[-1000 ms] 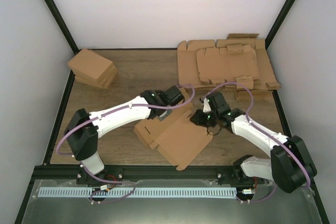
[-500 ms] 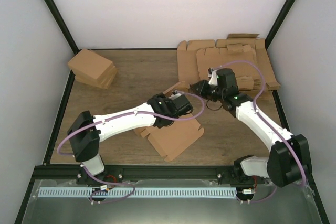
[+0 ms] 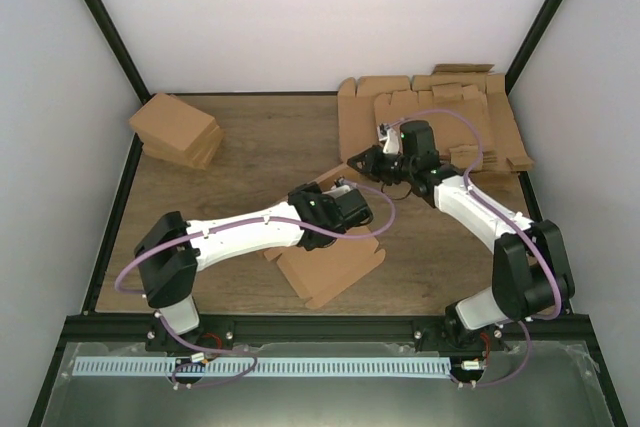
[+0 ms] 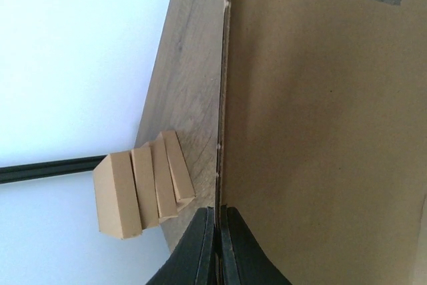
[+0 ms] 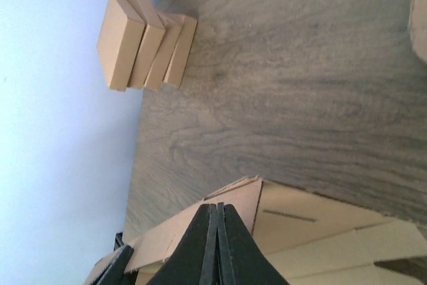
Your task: Fold the paper box
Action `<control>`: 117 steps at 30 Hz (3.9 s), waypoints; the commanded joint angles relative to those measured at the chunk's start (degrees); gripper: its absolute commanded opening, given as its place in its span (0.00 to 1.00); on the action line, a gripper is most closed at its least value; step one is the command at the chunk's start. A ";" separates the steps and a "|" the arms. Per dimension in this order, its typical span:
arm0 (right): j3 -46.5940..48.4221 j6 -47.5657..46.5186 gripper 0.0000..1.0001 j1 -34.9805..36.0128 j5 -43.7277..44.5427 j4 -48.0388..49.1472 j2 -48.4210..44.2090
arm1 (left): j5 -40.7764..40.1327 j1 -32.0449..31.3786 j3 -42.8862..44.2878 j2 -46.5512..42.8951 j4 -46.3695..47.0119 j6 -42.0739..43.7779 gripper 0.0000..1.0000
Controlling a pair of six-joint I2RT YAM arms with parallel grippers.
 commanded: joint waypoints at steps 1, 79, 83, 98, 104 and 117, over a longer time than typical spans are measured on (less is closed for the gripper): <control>-3.24 0.19 0.01 1.39 -3.84 1.72 -0.54 | -1.88 -0.46 -0.13 1.42 0.88 0.36 0.04; -16.62 -38.54 0.06 7.61 10.07 17.17 -4.27 | -0.22 -3.34 -2.04 1.44 3.63 2.15 0.04; -17.20 -37.64 0.01 7.86 11.10 18.81 -4.27 | 0.58 -3.34 -1.93 1.20 3.52 1.72 0.05; -30.24 -35.97 0.01 10.29 18.26 40.15 -8.63 | 44.22 7.30 8.81 -8.34 0.79 -7.72 0.71; -33.07 -37.08 0.01 10.45 17.56 49.18 -7.60 | 72.19 24.51 4.15 -12.63 4.98 -11.31 0.78; -35.06 -42.17 0.01 13.24 22.89 60.91 -3.72 | 92.15 29.27 2.19 -3.78 5.67 -5.46 0.74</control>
